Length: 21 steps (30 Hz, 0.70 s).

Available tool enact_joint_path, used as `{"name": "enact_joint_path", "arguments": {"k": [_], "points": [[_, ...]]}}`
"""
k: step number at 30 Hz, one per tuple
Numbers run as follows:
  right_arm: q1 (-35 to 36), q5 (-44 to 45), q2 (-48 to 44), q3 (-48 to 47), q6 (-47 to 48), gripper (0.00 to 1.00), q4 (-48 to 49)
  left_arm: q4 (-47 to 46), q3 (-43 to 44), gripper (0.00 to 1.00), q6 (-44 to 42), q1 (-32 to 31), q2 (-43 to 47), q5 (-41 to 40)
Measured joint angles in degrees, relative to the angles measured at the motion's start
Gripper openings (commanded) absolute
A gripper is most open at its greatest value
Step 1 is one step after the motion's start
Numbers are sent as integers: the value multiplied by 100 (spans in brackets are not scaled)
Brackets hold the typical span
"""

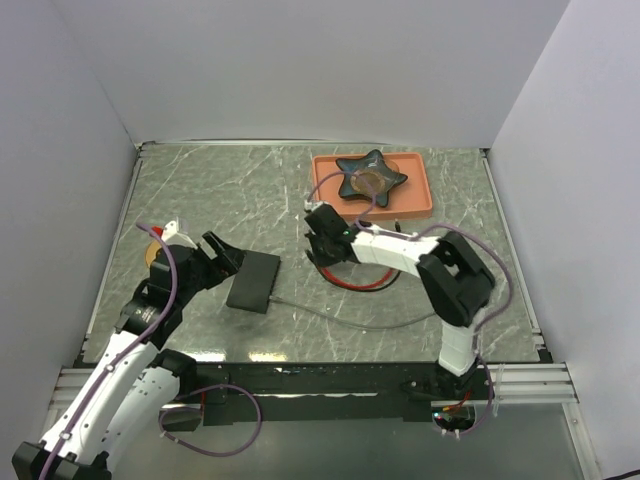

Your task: Insert the plug into the switch port

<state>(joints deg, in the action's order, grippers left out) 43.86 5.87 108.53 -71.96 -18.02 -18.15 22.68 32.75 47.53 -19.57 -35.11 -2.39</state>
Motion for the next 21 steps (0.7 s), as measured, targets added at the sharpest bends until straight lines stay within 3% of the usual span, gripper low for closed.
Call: {"name": "enact_joint_path", "arguments": {"k": [6,7,9,14,17,21], "points": [[144,-295,-1143,901,422,3,-79,-157,-24,89,-7,0,-232,79],[221,-319,-1241,931,501,17,-92,-195,-39,89,-9,0,-264,96],[420,-328,-1318,935,634,35,-120,-245,-52,89,-11,0,-306,129],[850,-317,-1316,966,916,63,-229,-328,-103,89,-33,0,-415,173],[866,-289,-1316,966,992,70,-238,-339,-103,89,-55,0,-448,181],[774,-254,-1283,890,1021,70,-299,-334,-103,89,-127,0,-442,212]]}}
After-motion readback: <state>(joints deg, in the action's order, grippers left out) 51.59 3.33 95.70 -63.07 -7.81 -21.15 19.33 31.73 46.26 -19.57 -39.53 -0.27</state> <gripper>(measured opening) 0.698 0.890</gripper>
